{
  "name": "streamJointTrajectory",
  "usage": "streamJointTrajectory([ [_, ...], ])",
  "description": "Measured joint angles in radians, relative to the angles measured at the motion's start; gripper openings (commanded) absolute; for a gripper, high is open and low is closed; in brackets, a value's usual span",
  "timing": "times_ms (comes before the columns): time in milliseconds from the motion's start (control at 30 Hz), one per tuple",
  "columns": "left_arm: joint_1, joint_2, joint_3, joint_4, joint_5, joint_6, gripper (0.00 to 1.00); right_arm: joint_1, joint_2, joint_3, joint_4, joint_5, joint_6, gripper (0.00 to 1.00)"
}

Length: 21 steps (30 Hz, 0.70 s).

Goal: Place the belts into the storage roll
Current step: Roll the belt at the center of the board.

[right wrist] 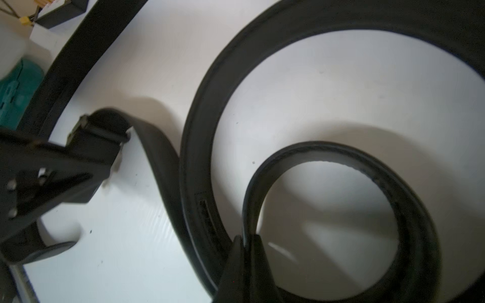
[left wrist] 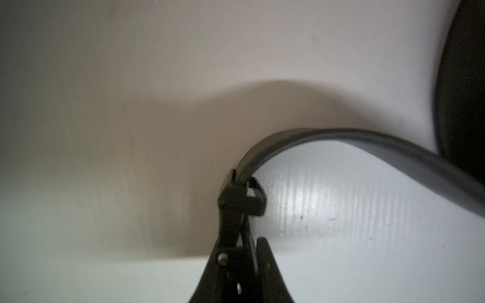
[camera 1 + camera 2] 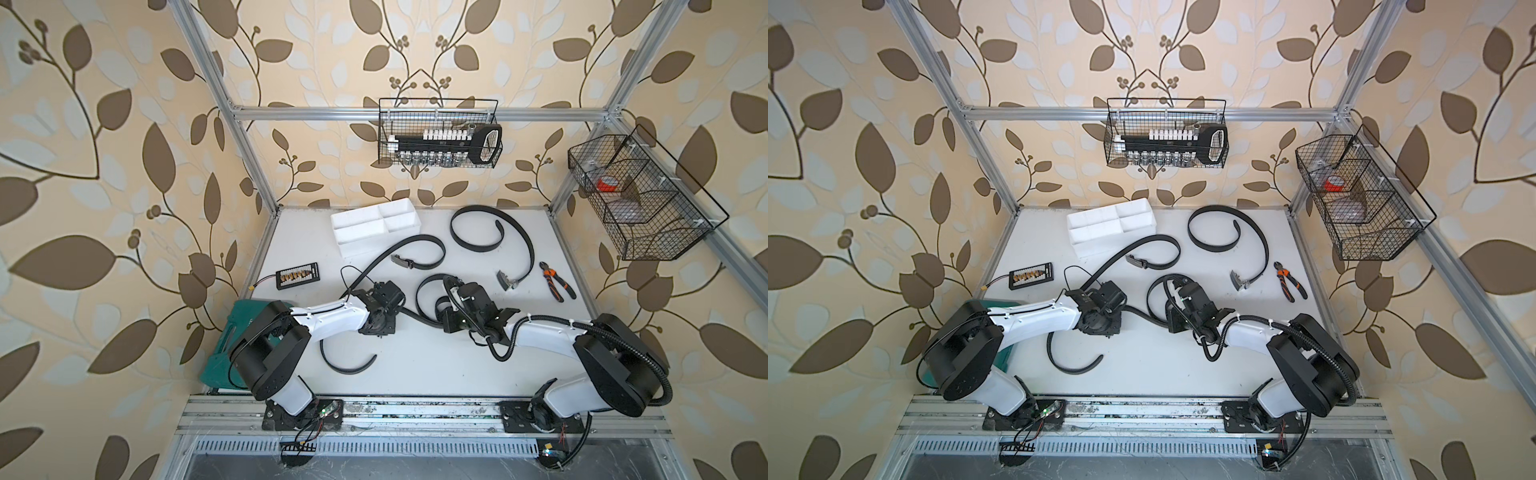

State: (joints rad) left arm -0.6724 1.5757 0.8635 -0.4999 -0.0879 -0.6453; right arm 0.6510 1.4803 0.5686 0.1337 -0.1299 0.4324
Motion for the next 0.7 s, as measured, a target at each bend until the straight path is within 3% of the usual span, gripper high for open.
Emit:
streamJointTrajectory([
  [233,0.119,0.181,0.209,-0.029,0.074,0.04,0.13,0.141,0.008,-0.023,0.051,-0.076,-0.047,0.0],
  [467,0.126,0.341,0.396,-0.027,0.153,0.07,0.13,0.264,0.026,-0.041,0.113,-0.106,-0.076,0.0],
  [700,0.122,0.47,0.552,0.024,0.327,0.114,0.13,0.344,0.047,-0.043,0.161,-0.099,-0.102,0.0],
])
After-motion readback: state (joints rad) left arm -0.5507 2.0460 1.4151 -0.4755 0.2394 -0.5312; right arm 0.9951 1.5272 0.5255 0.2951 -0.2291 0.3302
